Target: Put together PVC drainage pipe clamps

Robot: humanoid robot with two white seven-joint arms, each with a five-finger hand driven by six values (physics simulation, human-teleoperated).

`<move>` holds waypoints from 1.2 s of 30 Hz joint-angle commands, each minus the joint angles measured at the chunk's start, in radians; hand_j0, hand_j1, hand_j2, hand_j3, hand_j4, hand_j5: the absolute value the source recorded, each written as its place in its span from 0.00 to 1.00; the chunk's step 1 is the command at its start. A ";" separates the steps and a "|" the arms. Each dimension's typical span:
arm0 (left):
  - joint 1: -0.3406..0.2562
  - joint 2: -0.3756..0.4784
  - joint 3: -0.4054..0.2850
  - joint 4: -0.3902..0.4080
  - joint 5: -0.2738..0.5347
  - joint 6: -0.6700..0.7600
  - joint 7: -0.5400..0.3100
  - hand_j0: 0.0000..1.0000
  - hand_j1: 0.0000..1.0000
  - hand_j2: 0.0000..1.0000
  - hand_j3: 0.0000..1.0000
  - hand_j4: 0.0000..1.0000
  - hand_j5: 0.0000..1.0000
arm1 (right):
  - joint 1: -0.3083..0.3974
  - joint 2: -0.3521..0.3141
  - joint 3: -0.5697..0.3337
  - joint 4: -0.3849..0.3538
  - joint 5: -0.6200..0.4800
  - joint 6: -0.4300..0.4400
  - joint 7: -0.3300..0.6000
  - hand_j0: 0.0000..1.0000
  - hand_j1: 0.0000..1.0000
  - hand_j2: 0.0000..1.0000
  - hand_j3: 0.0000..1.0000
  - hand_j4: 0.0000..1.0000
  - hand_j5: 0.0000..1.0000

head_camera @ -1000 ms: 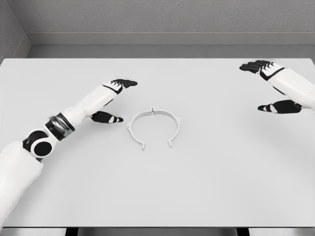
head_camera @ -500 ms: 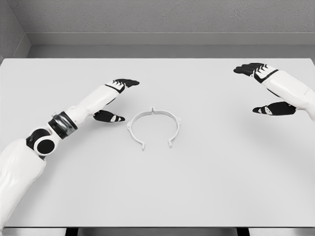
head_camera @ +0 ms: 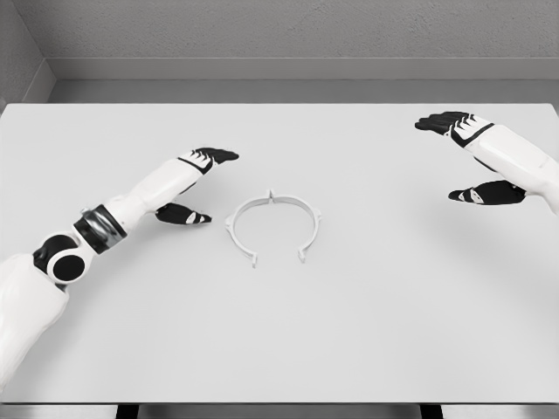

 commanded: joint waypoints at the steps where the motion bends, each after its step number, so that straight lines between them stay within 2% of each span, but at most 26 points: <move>1: 0.000 0.001 0.001 -0.001 0.005 0.000 0.001 1.00 1.00 1.00 1.00 1.00 1.00 | 0.000 -0.001 0.000 0.000 -0.007 0.003 -0.001 1.00 1.00 1.00 1.00 1.00 1.00; 36: 0.014 -0.060 -0.009 -0.003 -0.008 0.000 -0.001 1.00 1.00 1.00 1.00 1.00 1.00 | 0.000 -0.001 0.000 0.015 -0.007 0.003 -0.001 1.00 1.00 1.00 1.00 1.00 1.00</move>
